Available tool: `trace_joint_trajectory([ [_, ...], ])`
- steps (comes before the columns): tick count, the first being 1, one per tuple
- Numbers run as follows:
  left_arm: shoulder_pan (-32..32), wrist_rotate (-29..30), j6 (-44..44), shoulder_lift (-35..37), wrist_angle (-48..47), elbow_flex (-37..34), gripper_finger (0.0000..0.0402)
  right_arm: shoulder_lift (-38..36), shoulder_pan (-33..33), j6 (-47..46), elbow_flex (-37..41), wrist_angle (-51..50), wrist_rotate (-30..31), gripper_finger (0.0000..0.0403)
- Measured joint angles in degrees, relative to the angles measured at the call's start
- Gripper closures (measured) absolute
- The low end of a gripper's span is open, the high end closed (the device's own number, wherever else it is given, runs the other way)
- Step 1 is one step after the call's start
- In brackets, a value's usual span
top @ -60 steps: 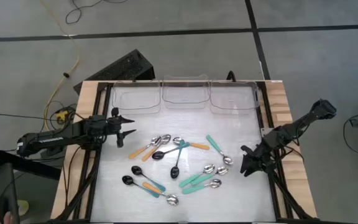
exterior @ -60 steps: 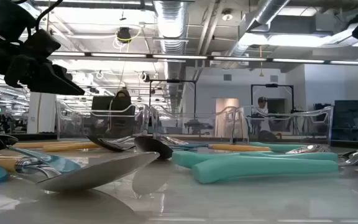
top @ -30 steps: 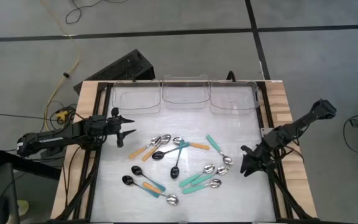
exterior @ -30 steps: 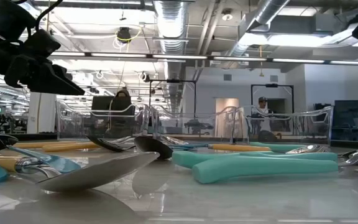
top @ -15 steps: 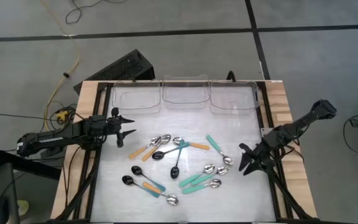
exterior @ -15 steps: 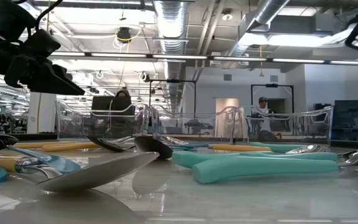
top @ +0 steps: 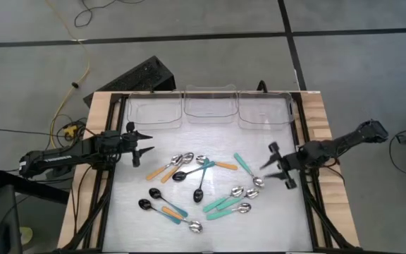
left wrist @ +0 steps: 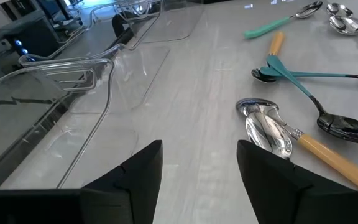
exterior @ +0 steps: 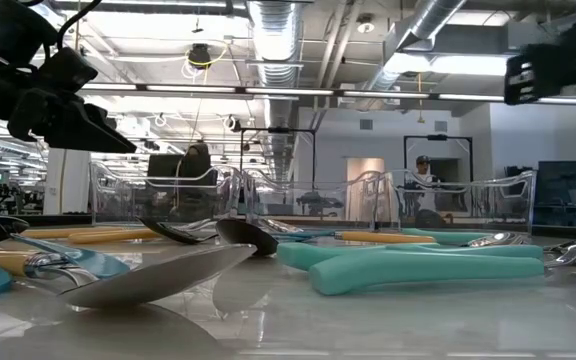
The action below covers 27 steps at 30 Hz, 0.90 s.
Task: Sort silverware by color (type)
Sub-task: Put the middle right light blue spoon into the top right transparent bin
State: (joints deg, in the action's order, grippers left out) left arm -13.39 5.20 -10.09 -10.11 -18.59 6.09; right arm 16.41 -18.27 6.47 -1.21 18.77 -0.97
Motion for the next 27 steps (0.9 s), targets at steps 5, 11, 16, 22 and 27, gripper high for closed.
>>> trace_joint_trajectory([
  [5, 0.00, 0.00, 0.00, 0.00, 0.00, 0.00, 0.0207, 0.12, 2.65, -4.78, -0.02, 13.26, 3.73, 0.0227],
  [11, 0.00, -0.01, -0.88, 0.00, 0.00, 0.00, 0.0207, 0.14, 3.90, -3.84, -0.04, 24.15, 3.85, 0.0227],
  [16, 0.00, -0.76, -1.76, -0.02, 2.37, -0.26, 0.0207, 0.14, 4.11, 3.87, -0.04, 33.14, 3.74, 0.0227],
  [22, 0.00, -6.39, 10.20, 0.03, 22.15, -0.26, 0.0207, -0.03, 4.00, 5.93, -0.06, 43.20, 2.46, 0.0227],
  [27, 0.00, -5.44, 12.63, 0.03, 32.81, -0.26, 0.0207, 0.03, 5.00, 10.97, -0.07, 44.21, 8.45, 0.0227],
])
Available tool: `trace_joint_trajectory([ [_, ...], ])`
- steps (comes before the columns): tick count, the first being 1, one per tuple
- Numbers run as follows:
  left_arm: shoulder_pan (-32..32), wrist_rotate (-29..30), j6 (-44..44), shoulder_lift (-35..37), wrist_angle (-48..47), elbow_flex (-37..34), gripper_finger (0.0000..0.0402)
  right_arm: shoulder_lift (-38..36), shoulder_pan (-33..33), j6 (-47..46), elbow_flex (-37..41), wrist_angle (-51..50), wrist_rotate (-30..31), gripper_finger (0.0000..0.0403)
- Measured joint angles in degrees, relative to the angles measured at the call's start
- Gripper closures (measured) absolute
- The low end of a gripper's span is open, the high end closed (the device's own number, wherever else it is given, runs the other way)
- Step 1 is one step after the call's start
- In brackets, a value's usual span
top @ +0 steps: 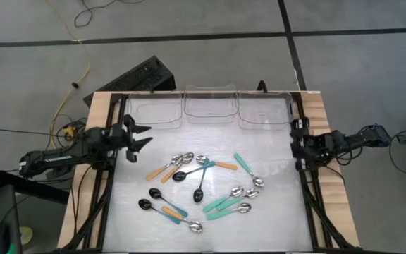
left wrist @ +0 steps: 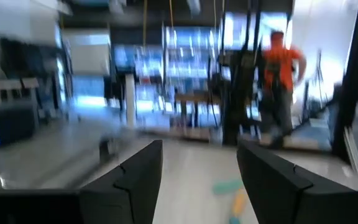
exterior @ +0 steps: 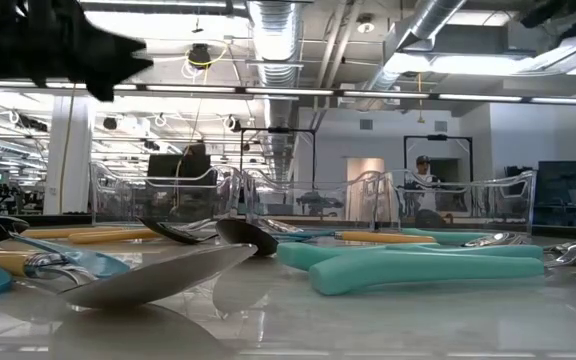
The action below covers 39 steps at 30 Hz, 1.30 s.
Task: Sort silverware by color (type)
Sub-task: Put the middle right light blue spoon into the top right transparent bin
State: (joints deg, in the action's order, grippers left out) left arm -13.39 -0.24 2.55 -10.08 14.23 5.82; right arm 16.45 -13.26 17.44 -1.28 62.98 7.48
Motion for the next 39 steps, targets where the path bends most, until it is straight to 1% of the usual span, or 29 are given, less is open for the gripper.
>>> trace_joint_trajectory([
  [2, 0.00, 0.87, 0.58, 0.01, 3.91, 0.00, 0.0207, -0.02, 0.42, 1.28, -0.16, 0.90, 6.46, 0.0227],
  [4, 0.00, 2.79, 3.86, -0.04, 7.36, 0.02, 0.0207, -0.02, 0.74, -0.34, -0.93, 0.10, 13.31, 0.0227],
  [7, 0.00, 4.20, 7.77, -0.08, 9.24, 0.09, 0.0207, 0.00, 1.01, -0.72, -4.44, -8.17, 25.58, 0.0227],
  [9, 0.00, 4.00, 9.24, -0.16, 11.55, 0.07, 0.0207, 0.00, 0.86, -0.63, -9.20, -19.81, 34.25, 0.0227],
  [11, -0.03, 4.80, 8.08, -0.47, 16.90, 0.10, 0.0207, 0.32, 0.57, -2.75, -15.99, -37.36, 41.23, 0.0227],
  [13, -0.09, 6.61, 8.72, -0.48, 20.38, 0.41, 0.0207, 2.90, 0.52, -10.46, -24.07, -55.63, 46.62, 0.0227],
  [14, -0.09, 7.58, 9.60, -0.47, 20.12, 0.85, 0.0207, 4.50, 0.55, -15.53, -27.78, -64.21, 47.74, 0.0227],
  [16, -0.09, 9.43, 11.38, -0.51, 16.32, 2.38, 0.0207, 7.58, 0.56, -24.57, -34.79, -79.92, 47.48, 0.0225],
  [18, -0.09, 9.74, 11.12, -0.76, 9.91, 4.19, 0.0207, 10.96, 0.55, -30.62, -39.49, -91.40, 46.11, 0.0218],
  [20, -0.09, 9.66, 9.14, -1.43, 5.38, 5.30, 0.0206, 14.18, 0.55, -36.43, -40.96, -101.20, 44.79, 0.0204],
  [22, -0.09, 8.64, 7.74, -2.55, 4.37, 6.08, 0.0201, 17.44, 0.56, -41.77, -40.19, -107.70, 41.73, 0.0185],
  [25, -0.11, 4.26, 7.31, -4.09, 4.56, 7.28, 0.0186, 22.28, 0.78, -49.08, -39.40, -107.31, 35.94, 0.0152],
  [27, -0.09, 1.81, 7.41, -5.10, 4.08, 8.13, 0.0173, 25.20, 0.89, -51.24, -39.37, -105.18, 32.15, 0.0134],
  [30, -0.09, 0.27, 7.30, -6.35, 3.45, 9.62, 0.0153, 29.47, 0.93, -51.91, -39.39, -101.01, 28.96, 0.0116],
  [34, -0.09, 0.09, 7.04, -6.97, 0.28, 11.34, 0.0131, 36.32, 1.06, -51.65, -39.43, -97.07, 28.42, 0.0109],
  [39, -0.09, 1.44, 5.41, -6.92, -0.65, 11.50, 0.0125, 45.78, 0.59, -53.48, -39.43, -93.30, 28.42, 0.0108],
])
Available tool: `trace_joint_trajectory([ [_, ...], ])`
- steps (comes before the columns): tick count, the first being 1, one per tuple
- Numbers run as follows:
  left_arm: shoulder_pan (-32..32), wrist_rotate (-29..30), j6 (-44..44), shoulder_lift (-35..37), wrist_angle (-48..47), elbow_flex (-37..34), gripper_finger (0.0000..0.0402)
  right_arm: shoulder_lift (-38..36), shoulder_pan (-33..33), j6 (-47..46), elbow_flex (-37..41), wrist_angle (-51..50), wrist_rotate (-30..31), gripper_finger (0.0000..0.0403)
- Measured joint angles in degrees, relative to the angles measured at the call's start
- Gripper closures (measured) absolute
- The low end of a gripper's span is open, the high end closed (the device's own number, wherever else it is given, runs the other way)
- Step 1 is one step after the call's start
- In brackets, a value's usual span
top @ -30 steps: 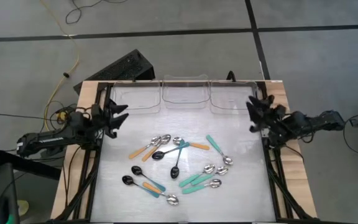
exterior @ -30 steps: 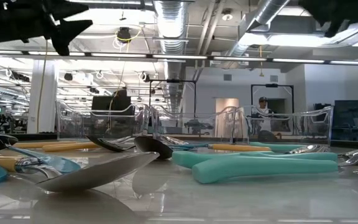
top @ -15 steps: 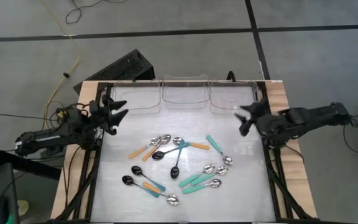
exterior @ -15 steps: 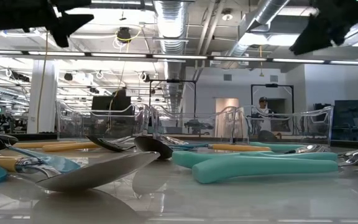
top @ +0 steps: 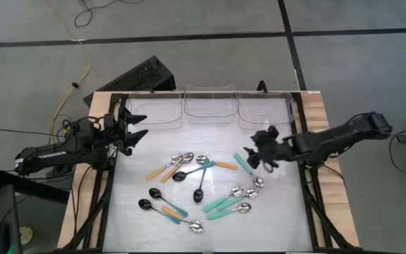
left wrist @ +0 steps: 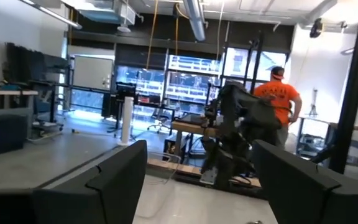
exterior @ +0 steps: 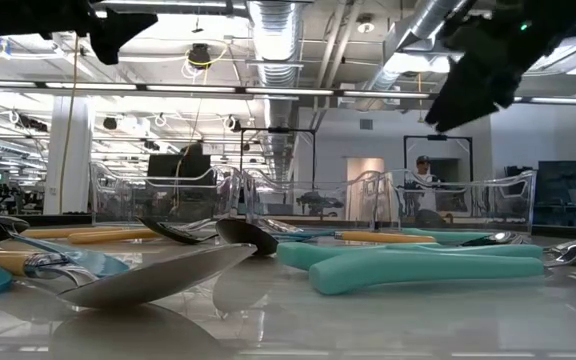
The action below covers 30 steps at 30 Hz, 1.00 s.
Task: Sort silverware by color (type)
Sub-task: Put the middle right light blue spoon into the top right transparent bin
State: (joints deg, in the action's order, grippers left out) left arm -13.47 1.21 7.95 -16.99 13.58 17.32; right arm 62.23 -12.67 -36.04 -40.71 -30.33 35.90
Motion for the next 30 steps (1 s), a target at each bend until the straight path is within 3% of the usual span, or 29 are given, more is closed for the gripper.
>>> trace_joint_trajectory([
  [5, 0.00, 0.24, -0.64, 0.00, -1.06, 0.00, 0.0124, 8.68, -2.41, -6.94, 0.00, -0.89, -0.36, 0.0108],
  [10, 0.00, 0.29, -0.71, 0.00, -1.90, 0.00, 0.0124, 14.33, -3.99, -16.13, 0.00, -0.25, -5.22, 0.0108],
  [18, 0.00, 0.14, -0.73, 0.00, -2.77, 0.00, 0.0124, 22.71, -7.16, -18.05, 0.00, 1.33, -7.32, 0.0103],
  [30, 0.00, 0.90, -0.19, 0.00, -2.77, 0.00, 0.0124, 30.11, -6.86, -19.27, -0.30, 2.88, -8.05, 0.0048],
])
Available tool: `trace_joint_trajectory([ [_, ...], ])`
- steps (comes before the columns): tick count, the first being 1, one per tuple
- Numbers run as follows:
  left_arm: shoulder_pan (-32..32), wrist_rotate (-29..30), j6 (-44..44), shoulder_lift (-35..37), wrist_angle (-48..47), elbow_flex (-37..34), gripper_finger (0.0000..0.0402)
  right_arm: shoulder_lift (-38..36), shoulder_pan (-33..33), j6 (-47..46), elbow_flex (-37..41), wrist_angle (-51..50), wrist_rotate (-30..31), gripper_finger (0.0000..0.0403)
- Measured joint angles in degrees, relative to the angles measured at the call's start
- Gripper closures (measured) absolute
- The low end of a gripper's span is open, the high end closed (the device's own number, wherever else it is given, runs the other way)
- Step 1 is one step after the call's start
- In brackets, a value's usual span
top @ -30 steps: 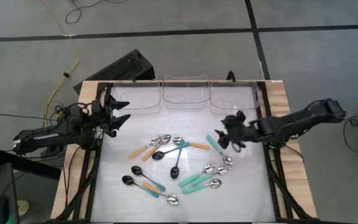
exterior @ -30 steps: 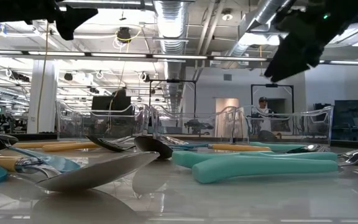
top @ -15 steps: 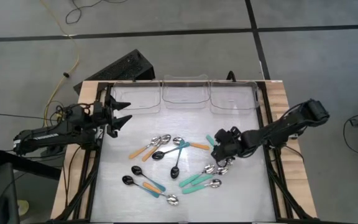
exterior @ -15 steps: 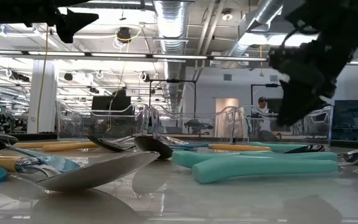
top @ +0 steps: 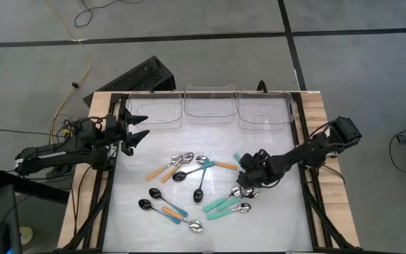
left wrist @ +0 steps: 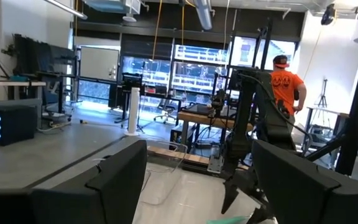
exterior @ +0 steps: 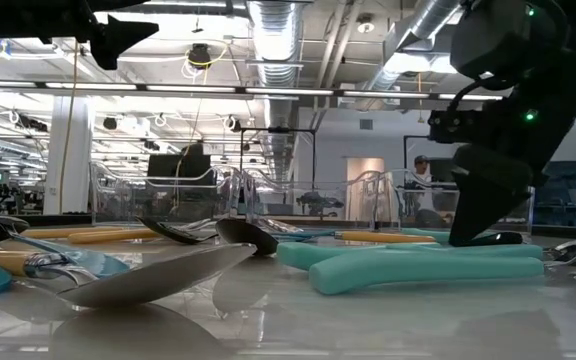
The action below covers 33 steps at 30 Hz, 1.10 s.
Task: Sort silverware by color (type)
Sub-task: Put the middle right light blue spoon into the top right transparent bin
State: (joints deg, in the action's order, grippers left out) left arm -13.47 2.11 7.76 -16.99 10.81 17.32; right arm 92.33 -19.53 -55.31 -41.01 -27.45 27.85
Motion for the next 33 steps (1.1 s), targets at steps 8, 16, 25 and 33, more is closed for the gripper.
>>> trace_joint_trajectory([
  [8, -0.02, 0.07, 0.10, 0.02, -0.40, 0.00, 0.0124, 1.27, 0.13, -2.22, -0.13, -0.93, -2.61, 0.0108],
  [16, -0.02, 0.07, 1.68, 0.02, -1.12, 0.00, 0.0124, 1.38, 0.14, -5.97, -0.06, -0.62, -4.23, 0.0236],
  [25, 0.00, 0.04, 2.48, 0.00, -1.10, 0.00, 0.0124, 1.00, 0.09, -9.65, -0.02, -0.29, -3.51, 0.0326],
  [33, 0.00, 0.04, 2.54, 0.02, -1.09, 0.00, 0.0124, -2.75, 0.89, -11.96, -0.55, -1.88, -1.29, 0.0326],
])
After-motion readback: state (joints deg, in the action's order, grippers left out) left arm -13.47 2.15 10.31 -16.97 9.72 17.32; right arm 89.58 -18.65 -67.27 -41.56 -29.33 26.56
